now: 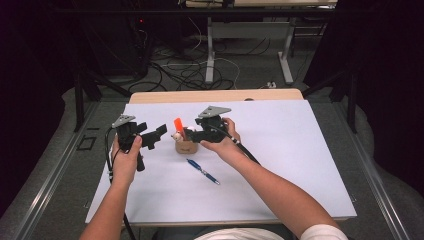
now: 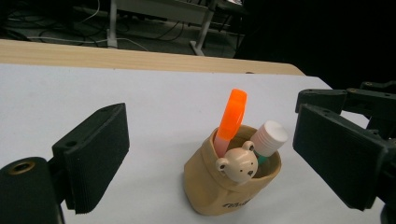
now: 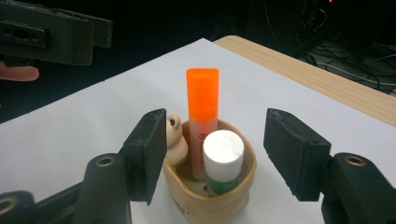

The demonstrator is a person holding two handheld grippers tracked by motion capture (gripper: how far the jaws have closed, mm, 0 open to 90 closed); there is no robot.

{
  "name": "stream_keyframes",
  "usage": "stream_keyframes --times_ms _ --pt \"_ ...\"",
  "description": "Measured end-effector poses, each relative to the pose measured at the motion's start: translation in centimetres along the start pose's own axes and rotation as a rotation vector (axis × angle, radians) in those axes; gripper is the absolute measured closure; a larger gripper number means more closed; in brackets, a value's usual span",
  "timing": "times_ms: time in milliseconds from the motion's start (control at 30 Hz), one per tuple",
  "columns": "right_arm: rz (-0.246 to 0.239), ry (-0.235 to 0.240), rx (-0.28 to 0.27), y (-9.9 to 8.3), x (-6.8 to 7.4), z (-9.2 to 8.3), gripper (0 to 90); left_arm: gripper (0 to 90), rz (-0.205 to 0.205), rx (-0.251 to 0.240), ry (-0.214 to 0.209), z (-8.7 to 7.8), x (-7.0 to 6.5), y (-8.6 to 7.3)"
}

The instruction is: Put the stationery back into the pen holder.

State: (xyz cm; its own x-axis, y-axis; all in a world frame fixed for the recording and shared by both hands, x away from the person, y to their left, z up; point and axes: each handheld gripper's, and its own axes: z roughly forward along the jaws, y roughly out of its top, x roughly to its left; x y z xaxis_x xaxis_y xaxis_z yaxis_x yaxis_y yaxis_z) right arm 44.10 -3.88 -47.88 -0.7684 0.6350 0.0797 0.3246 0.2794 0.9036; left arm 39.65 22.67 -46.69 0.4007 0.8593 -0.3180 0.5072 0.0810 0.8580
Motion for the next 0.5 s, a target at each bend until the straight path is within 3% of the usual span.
stream_keyframes --times_ms 200,500 --pt "0.004 0.01 0.039 -0.2 -0.3 -0.9 39.5 10.6 0.0 0.004 -0.002 0.0 0.0 0.0" --pt "0.002 0.015 0.055 -0.7 -0.7 -2.2 38.1 10.6 0.003 0.002 -0.006 0.1 -0.1 -0.1"
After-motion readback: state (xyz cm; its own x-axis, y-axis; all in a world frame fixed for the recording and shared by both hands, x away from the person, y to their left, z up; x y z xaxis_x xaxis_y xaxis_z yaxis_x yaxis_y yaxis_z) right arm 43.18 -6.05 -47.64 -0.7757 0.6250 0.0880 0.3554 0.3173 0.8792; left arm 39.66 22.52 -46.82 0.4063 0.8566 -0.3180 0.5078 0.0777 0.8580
